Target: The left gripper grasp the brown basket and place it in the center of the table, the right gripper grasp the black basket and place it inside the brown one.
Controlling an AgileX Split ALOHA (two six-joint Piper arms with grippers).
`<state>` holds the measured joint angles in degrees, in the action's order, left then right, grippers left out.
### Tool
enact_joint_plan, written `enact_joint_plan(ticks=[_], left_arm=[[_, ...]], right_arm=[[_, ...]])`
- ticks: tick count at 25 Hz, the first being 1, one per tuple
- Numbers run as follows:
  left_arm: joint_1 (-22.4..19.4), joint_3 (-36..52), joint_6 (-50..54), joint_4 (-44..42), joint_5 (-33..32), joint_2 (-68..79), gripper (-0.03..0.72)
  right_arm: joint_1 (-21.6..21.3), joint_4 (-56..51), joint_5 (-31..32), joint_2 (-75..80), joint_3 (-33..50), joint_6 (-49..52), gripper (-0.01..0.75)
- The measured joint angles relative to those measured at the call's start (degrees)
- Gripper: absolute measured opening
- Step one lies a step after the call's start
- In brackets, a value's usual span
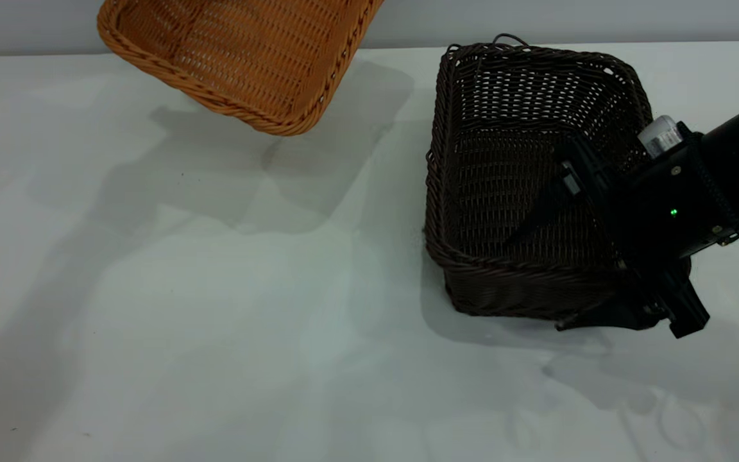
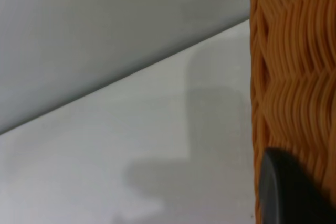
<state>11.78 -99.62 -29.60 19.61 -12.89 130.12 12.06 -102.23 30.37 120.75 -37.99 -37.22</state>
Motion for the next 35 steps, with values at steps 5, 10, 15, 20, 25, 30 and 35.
enact_joint_plan(ticks=[5, 10, 15, 20, 25, 30, 35], left_arm=[[0.74, 0.0, 0.0, 0.0, -0.11, 0.0, 0.084], [1.03, 0.0, 0.03, -0.06, -4.42, -0.38, 0.084], [0.96, 0.05, -2.06, -1.07, -11.65, -3.14, 0.084], [1.0, -0.05, -11.35, 0.6, -20.96, -6.73, 0.084], [1.43, -0.05, -30.54, 5.96, -32.26, -5.13, 0.084], [4.21, -0.05, -48.57, 10.93, -34.76, -0.32, 0.084], [9.49, -0.05, -54.76, 11.35, -30.41, 4.66, 0.084]], right_arm=[[0.0, -0.13, -4.69, 1.94, -1.02, -0.24, 0.449], [-3.58, -1.34, -6.99, 2.19, -4.13, -5.54, 0.173], [-13.72, 1.81, -3.72, 2.43, -5.41, -12.08, 0.08], [-29.73, 8.83, 3.42, 1.72, -8.74, -13.04, 0.08], [-40.8, 18.21, 11.99, -2.1, -12.49, -12.78, 0.08], [-44.52, 24.38, 15.47, -4.81, -13.67, -12.17, 0.08], [-44.59, 26.24, 17.37, -6.22, -13.67, -12.17, 0.08]])
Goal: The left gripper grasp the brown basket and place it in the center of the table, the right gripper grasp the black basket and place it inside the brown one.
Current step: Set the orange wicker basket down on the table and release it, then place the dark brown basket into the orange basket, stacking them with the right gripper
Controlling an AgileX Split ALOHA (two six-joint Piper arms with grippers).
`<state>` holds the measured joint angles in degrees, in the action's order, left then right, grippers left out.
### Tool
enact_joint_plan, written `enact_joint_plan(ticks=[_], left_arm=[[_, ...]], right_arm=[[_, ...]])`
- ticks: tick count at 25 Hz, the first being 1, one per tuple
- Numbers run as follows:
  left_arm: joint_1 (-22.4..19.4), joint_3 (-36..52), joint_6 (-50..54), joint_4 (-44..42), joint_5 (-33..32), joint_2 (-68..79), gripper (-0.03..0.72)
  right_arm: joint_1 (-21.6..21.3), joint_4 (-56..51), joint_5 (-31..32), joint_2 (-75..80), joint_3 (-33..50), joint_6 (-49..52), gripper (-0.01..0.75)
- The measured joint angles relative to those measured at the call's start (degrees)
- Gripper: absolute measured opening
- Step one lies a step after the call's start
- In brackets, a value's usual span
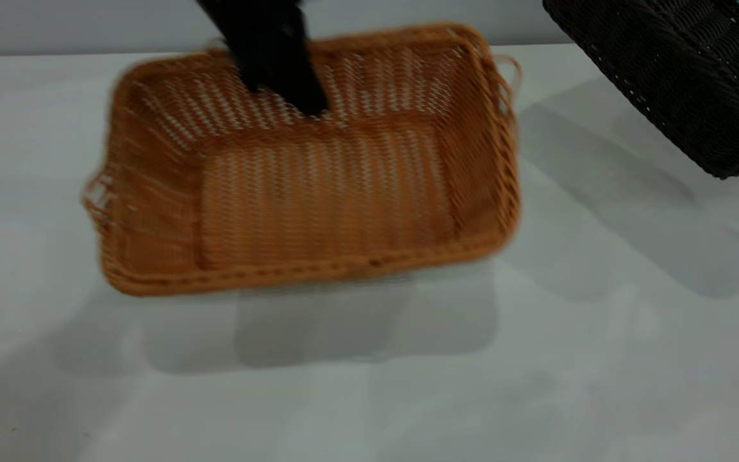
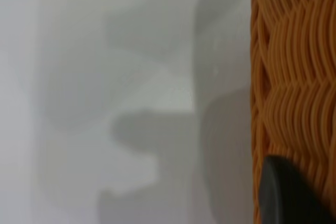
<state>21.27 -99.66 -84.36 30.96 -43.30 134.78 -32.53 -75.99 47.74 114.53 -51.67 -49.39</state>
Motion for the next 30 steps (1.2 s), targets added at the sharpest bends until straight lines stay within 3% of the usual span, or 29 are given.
enact_joint_plan(ticks=[6, 14, 19, 24, 30], left_arm=[[4.42, 0.0, -0.4, 0.13, 3.98, 2.26, 0.12], [5.8, -0.12, -0.14, 0.73, 4.3, 2.77, 0.442], [5.54, -0.12, 5.77, 0.86, 10.87, 1.04, 0.547], [1.92, -0.12, 18.3, 1.21, 13.91, -5.43, 0.559], [-6.78, -0.12, 34.75, 1.25, 11.4, -12.0, 0.559]], right_arm=[[0.0, 1.44, 3.44, 0.0, 0.0, 0.05, 0.08], [0.0, 3.19, 6.19, -0.68, 0.0, 0.17, 0.08], [0.06, 5.91, 6.19, -3.05, 0.0, 0.17, 0.08], [2.79, 6.82, 6.13, -6.23, 0.0, 0.7, 0.08], [13.64, 13.03, 5.81, -7.46, -0.98, 5.57, 0.08]])
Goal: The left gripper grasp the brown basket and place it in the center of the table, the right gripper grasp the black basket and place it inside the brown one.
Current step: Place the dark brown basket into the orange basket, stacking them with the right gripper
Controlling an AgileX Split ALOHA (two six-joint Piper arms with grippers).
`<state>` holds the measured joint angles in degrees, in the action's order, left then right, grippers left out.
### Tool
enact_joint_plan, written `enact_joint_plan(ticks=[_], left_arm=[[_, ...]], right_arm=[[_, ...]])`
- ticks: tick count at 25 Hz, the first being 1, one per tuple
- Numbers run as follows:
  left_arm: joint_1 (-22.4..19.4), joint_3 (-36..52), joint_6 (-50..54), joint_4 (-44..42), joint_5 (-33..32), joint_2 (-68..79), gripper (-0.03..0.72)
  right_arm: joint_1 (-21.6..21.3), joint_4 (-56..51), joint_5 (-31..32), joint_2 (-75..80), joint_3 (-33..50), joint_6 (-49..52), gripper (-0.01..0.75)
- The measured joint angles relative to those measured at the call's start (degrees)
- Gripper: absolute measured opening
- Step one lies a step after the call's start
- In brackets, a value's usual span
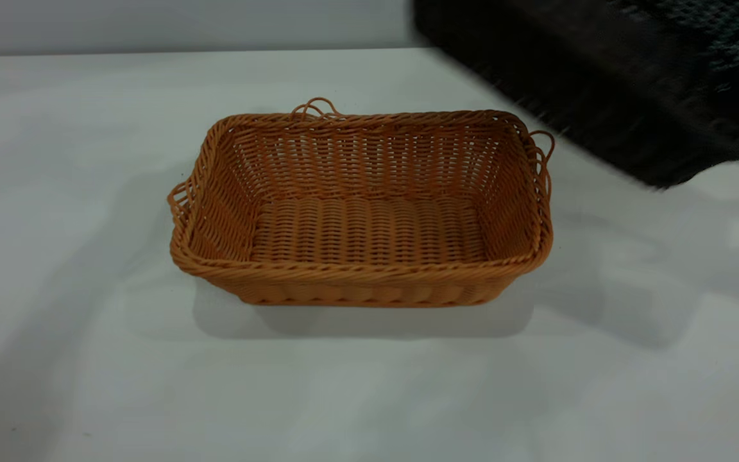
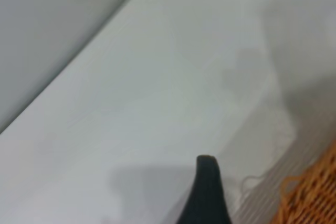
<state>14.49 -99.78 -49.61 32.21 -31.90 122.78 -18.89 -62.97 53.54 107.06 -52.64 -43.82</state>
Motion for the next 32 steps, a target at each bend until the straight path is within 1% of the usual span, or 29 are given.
enact_joint_plan(ticks=[4, 7, 10, 13, 15, 18, 21, 28, 30, 32], left_arm=[[-4.61, 0.0, 6.33, 0.0, -1.43, -2.08, 0.559], [-6.35, 0.0, 7.43, 0.0, -1.8, -2.14, 0.559], [-6.71, 0.0, 7.51, -0.05, -2.11, -2.14, 0.559], [-6.71, 0.0, 7.21, -0.05, -2.57, -2.14, 0.559], [-6.71, 0.0, 7.08, -0.05, -3.29, -2.14, 0.559], [-6.71, 0.0, 7.08, -0.05, -3.98, -2.14, 0.559], [-6.71, 0.0, 7.08, -0.05, -4.91, -2.14, 0.559], [-6.71, 0.0, 7.06, -0.05, -5.24, -2.14, 0.559], [-6.71, 0.0, 7.06, -0.05, -5.35, -2.14, 0.559], [-6.71, 0.0, 7.01, -0.05, -5.35, -2.14, 0.559]], right_arm=[[9.47, 7.19, -1.29, 0.0, -3.94, 6.66, 0.08], [16.32, 13.65, -2.02, 0.13, -8.21, 12.95, 0.08], [22.85, 19.36, -1.97, 1.49, -12.99, 19.02, 0.08], [27.79, 23.59, -1.93, 4.37, -17.06, 23.2, 0.08], [30.03, 25.57, -1.79, 7.14, -19.49, 24.45, 0.08], [31.57, 26.34, -1.61, 11.05, -22.29, 25.57, 0.08], [31.64, 26.41, -1.88, 13.59, -23.74, 25.76, 0.079], [31.64, 26.59, -4.77, 16.56, -24.08, 25.94, 0.08], [31.64, 26.59, -5.24, 16.76, -24.08, 25.67, 0.087], [31.64, 26.2, -5.44, 16.83, -24.08, 24.76, 0.115]])
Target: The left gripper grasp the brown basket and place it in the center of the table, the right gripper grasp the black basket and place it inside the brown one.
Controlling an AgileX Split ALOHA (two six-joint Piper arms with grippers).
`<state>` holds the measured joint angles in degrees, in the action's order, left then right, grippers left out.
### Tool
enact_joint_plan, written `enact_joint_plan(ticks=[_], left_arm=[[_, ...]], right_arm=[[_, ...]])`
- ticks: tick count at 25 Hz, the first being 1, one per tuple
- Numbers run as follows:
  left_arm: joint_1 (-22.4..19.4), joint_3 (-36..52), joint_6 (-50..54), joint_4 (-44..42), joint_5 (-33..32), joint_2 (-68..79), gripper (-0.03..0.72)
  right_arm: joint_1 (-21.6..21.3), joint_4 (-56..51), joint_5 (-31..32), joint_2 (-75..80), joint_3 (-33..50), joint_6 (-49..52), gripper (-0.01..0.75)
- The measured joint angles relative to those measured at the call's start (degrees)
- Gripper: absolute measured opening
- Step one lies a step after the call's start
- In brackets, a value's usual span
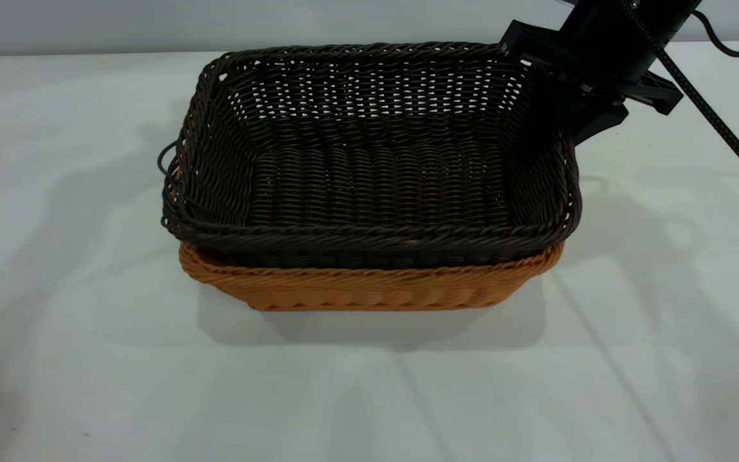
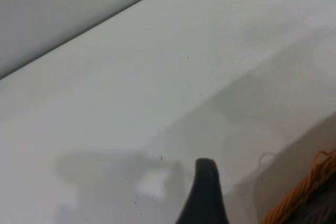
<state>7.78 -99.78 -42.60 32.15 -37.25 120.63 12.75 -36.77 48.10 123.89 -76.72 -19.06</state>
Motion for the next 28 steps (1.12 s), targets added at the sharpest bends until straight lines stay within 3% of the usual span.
enact_joint_plan(ticks=[2, 7, 10, 19, 28], left_arm=[[0.0, 0.0, -0.49, 0.0, -0.05, 0.0, 0.559], [0.0, 0.0, -1.51, 0.0, -0.05, 0.0, 0.559], [0.0, 0.0, -1.51, 0.0, -0.05, 0.0, 0.559], [0.0, 0.0, -1.61, 0.0, 0.52, 0.0, 0.56], [-0.67, 0.1, -1.35, -0.05, 0.85, -7.32, 0.56]], right_arm=[[0.0, -0.82, -0.38, 0.0, 0.0, -1.26, 0.179], [0.0, -1.13, -1.77, 0.0, 0.0, -2.5, 0.426], [0.0, -1.13, -1.92, -0.05, 0.0, -2.65, 0.503], [0.0, 0.52, -1.91, -6.25, 0.0, -5.9, 0.532], [0.0, 8.79, 2.87, -34.23, 0.0, -5.2, 0.532]])
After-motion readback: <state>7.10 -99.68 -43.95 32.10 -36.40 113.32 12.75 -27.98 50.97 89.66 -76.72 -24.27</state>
